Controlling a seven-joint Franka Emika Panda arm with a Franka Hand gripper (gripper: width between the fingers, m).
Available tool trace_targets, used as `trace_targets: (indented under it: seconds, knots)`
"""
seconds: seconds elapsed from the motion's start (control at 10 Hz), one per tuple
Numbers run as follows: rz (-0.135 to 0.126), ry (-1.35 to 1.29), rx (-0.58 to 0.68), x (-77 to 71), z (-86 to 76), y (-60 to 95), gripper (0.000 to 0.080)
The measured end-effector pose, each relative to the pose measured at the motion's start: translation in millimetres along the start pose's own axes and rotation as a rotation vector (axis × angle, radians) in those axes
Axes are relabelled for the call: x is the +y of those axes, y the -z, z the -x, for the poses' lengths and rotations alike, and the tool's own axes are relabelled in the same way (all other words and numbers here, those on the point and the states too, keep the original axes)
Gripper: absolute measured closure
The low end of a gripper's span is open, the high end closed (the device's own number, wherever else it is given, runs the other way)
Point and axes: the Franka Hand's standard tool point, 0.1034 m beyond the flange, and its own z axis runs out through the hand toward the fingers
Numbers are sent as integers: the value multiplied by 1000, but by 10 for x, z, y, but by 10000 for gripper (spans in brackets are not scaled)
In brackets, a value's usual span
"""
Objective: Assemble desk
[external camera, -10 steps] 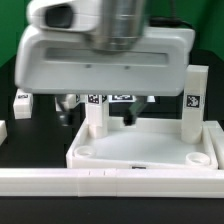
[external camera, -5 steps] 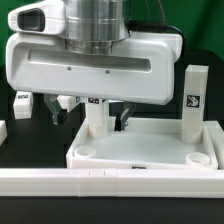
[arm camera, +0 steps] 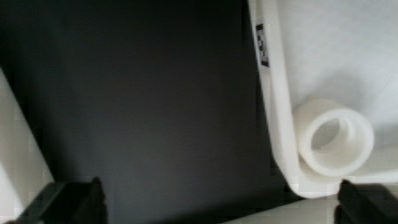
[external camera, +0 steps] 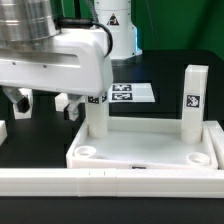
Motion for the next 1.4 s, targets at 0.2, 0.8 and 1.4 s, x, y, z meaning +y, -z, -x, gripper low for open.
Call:
trace_targets:
  seconds: [0.2, 0.8, 1.4]
  knots:
    - [0, -2, 1, 20, -10, 1, 150]
    - [-43, -138, -81, 504, 519, -112, 150]
    - [-56, -151, -98, 576, 630, -173, 150]
